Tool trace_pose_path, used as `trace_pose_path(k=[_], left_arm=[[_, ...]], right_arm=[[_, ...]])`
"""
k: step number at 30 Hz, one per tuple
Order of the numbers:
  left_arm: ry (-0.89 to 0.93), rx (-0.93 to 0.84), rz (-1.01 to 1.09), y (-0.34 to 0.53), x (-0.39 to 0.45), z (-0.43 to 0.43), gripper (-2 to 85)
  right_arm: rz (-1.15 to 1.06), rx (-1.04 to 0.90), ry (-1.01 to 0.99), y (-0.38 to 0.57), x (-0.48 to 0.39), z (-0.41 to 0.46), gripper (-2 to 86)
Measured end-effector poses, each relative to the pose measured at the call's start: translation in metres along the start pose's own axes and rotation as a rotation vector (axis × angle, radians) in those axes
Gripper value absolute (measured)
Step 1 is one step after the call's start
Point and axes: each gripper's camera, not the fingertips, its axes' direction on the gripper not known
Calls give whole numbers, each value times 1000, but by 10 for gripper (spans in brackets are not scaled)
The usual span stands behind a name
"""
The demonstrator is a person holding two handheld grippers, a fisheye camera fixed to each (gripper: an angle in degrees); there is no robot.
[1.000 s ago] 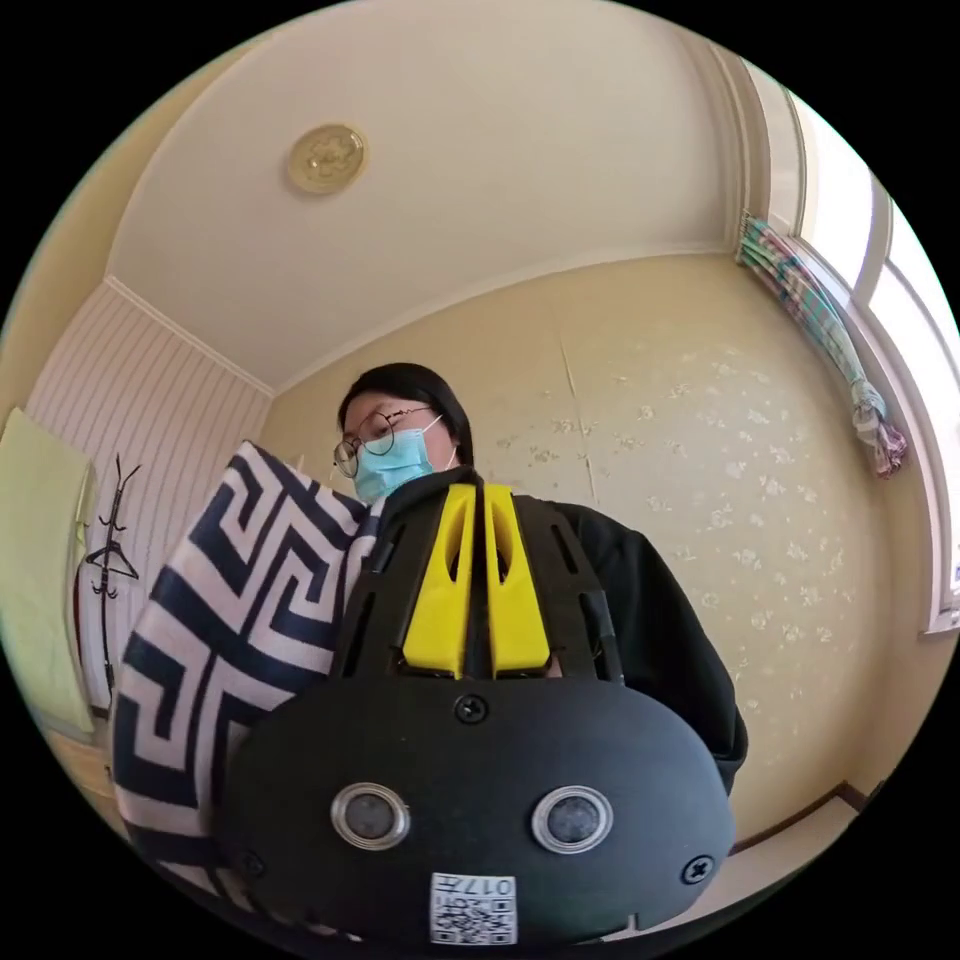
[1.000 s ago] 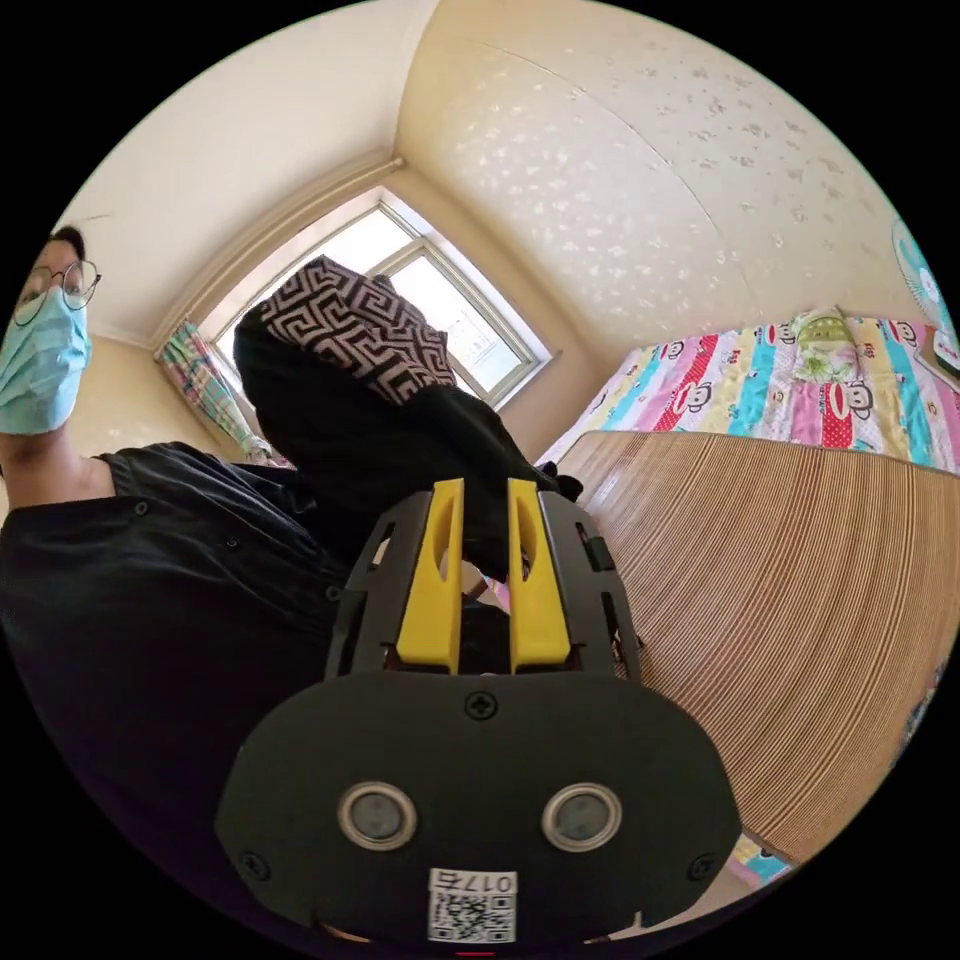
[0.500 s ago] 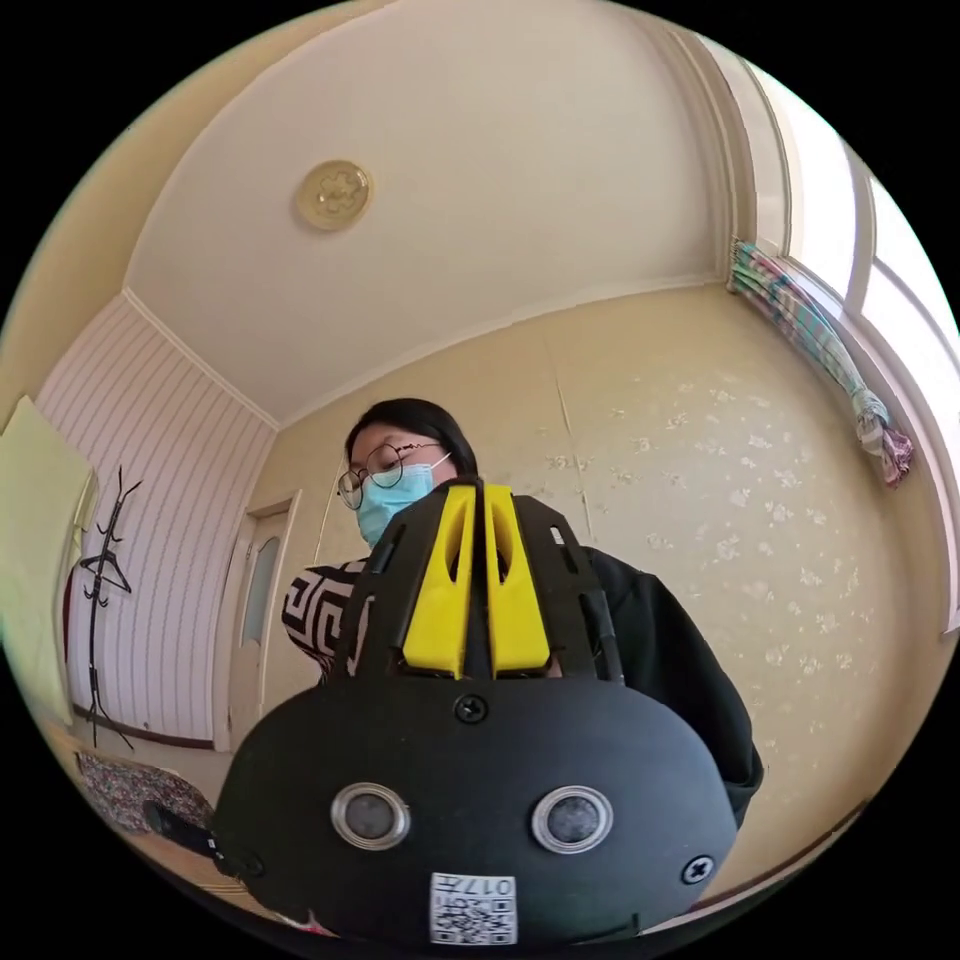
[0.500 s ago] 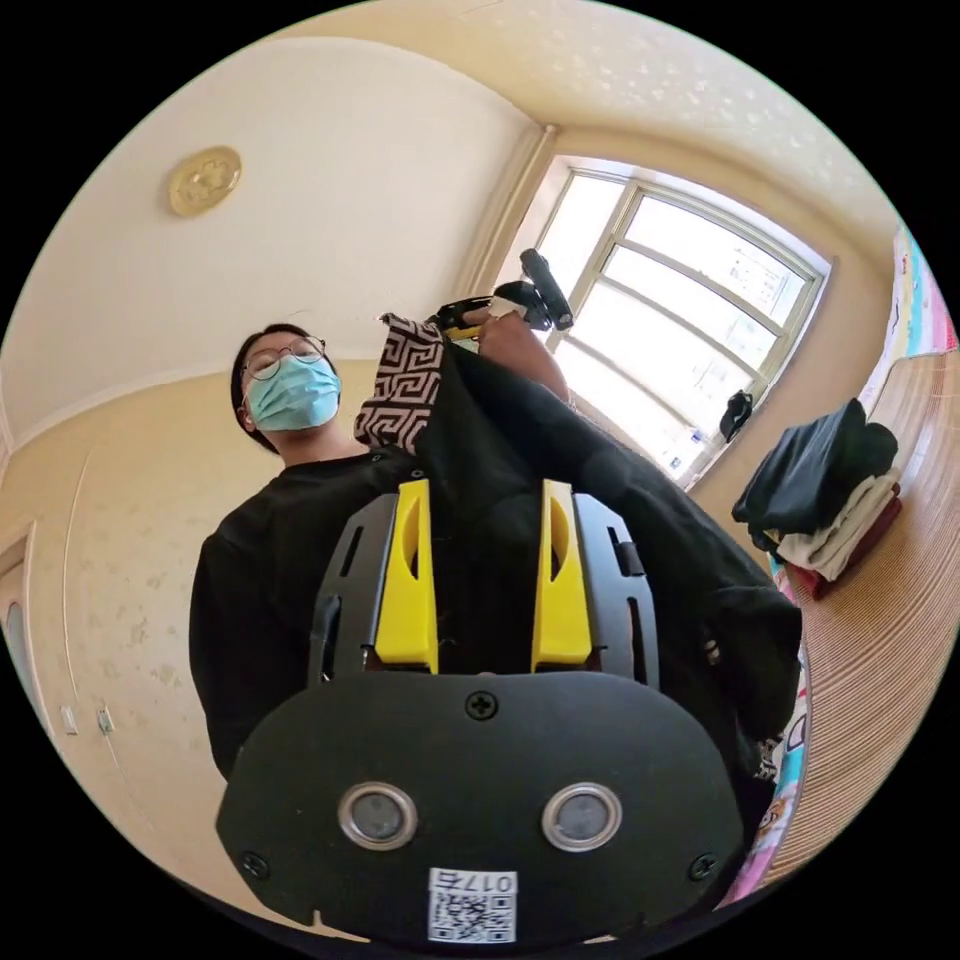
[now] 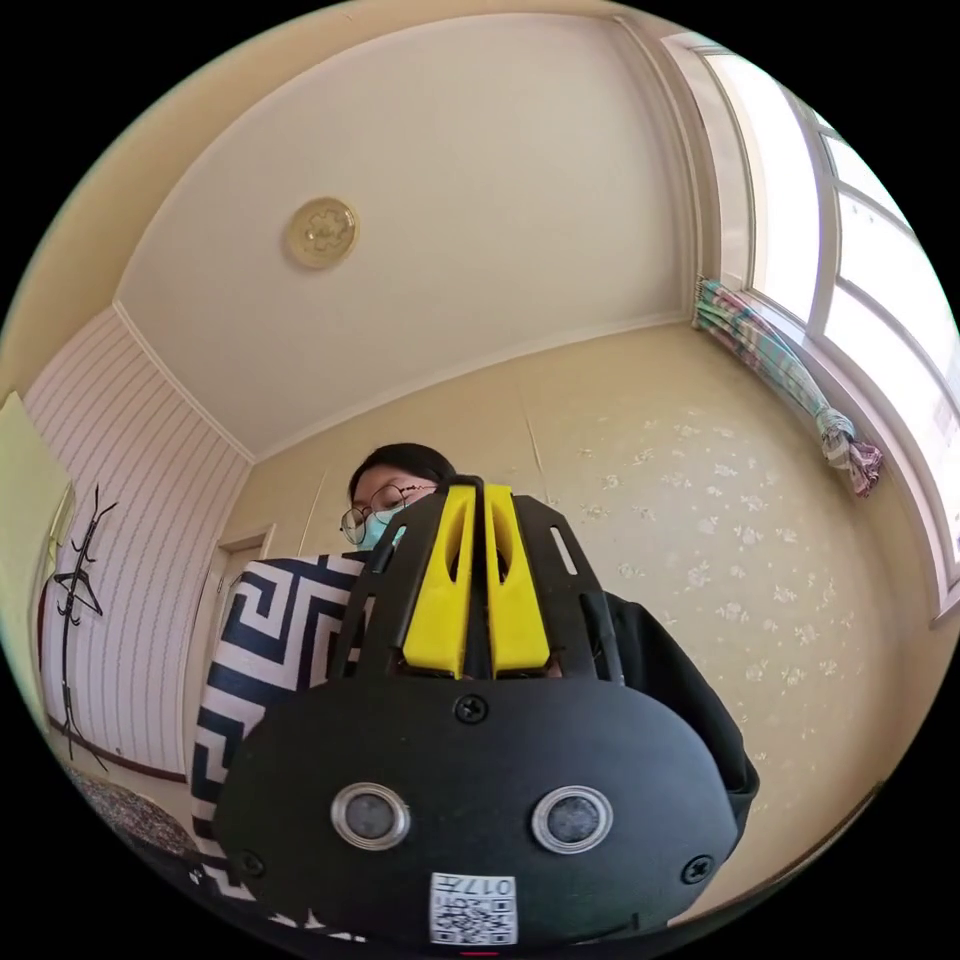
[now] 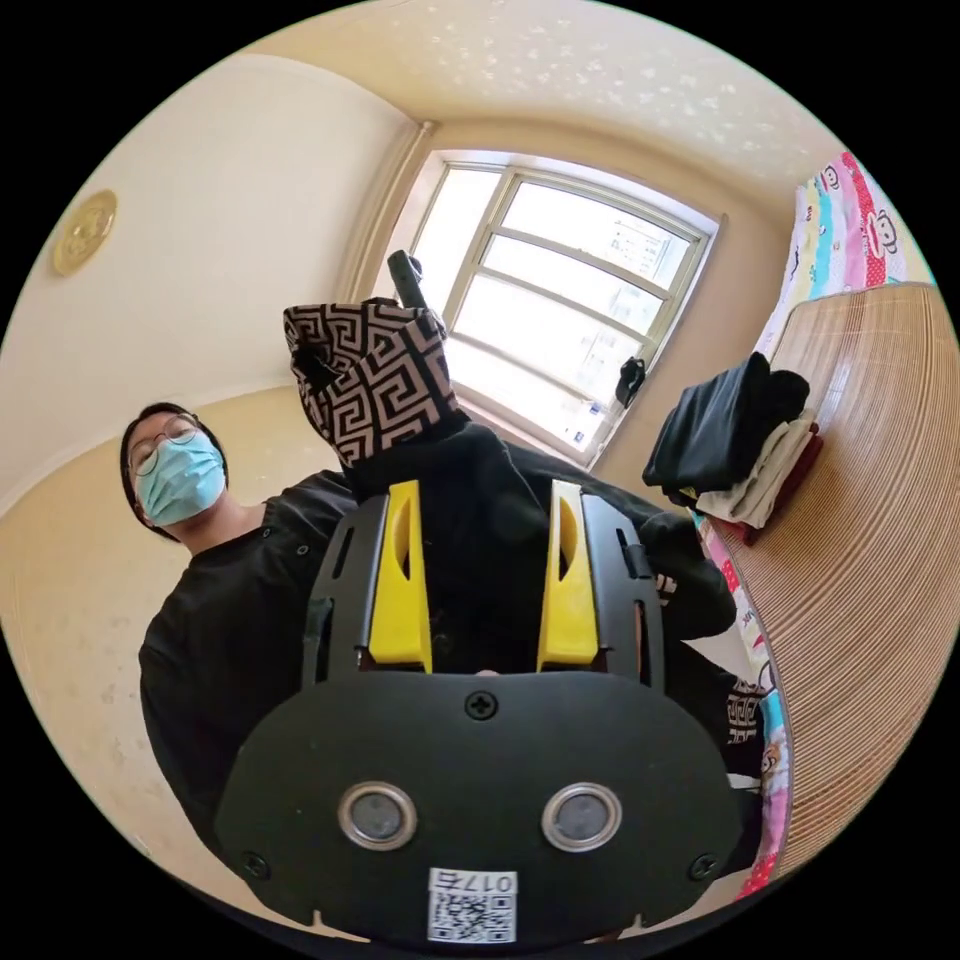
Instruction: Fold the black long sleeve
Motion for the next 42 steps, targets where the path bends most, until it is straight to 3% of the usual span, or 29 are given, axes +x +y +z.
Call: trace_pose_path(k=[2,4,9,13,17,20,23,27,34,38,42], left_arm=[[-3,11,-26,-2,-4,-3,-10],[-11,14,-49,-6,-4,-6,-10],[-167,-27,28,-37,46,-17,-9],[-734,-124,-1,-62,105,-37,-9],[-1174,-223,-136,-58,118,-49,-9],[-1373,-301,-234,-34,106,-53,-10],[-1435,-298,-320,-3,97,-66,-10],[-1385,-260,-398,20,82,-72,-10],[-1450,-311,-361,-54,34,-62,-10],[-1625,-351,-521,-102,-18,-131,-10],[-1684,-325,-743,-107,-71,-248,-9]], right_arm=[[-10,-46,-82,-9,3,7,135],[-89,-76,-177,-17,-3,10,42],[-217,266,155,-7,-69,-67,23],[-459,565,326,11,-165,-127,19],[-559,606,535,15,-225,-128,17],[-543,576,699,20,-239,-116,18],[-452,608,720,41,-220,-123,18],[-352,712,612,80,-196,-141,18],[-351,650,770,31,-223,-159,18],[-235,557,819,-36,-191,-191,18],[27,377,1041,-112,-82,-234,21]])
